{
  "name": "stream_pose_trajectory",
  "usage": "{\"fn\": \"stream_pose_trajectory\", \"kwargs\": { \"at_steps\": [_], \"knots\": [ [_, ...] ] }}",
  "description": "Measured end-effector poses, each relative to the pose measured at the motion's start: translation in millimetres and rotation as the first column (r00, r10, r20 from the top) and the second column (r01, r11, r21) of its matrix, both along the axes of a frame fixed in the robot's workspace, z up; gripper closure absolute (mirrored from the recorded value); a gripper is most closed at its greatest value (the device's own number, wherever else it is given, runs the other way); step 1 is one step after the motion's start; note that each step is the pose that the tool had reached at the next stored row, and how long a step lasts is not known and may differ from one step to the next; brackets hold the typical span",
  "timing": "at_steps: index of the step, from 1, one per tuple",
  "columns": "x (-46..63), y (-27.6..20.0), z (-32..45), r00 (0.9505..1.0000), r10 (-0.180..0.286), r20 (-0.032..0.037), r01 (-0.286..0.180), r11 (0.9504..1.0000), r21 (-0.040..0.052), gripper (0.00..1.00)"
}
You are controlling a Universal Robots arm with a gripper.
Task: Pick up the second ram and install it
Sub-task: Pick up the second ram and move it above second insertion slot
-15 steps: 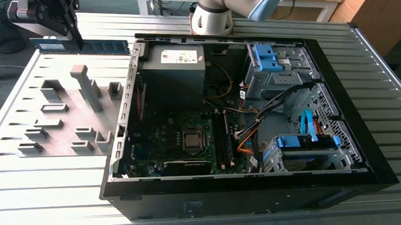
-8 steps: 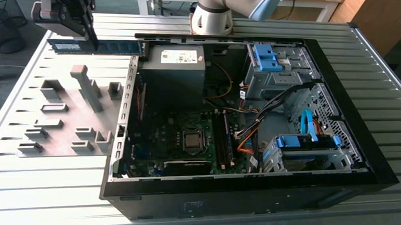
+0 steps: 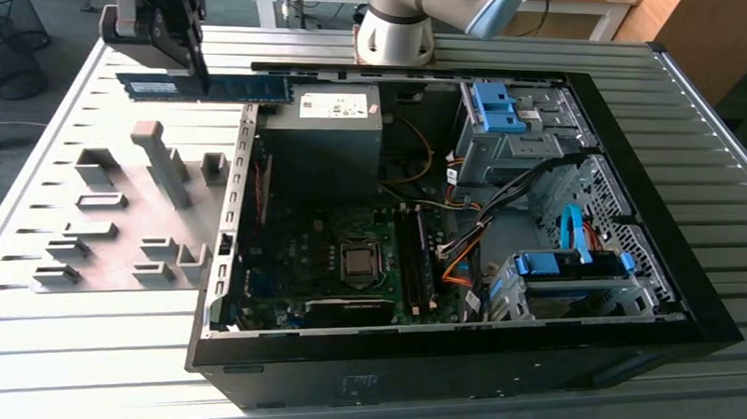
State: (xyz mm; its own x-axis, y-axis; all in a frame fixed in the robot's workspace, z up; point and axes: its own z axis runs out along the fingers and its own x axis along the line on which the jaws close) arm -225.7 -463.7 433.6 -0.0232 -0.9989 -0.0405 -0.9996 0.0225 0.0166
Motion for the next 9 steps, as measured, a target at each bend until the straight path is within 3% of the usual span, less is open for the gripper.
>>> {"fn": "stream_pose_trajectory", "kwargs": {
  "at_steps": [9],
  "knots": [
    [21.5,0.0,0.0,1.0,0.0,0.0,0.0,1.0,0.0,0.86]
  ]
}}
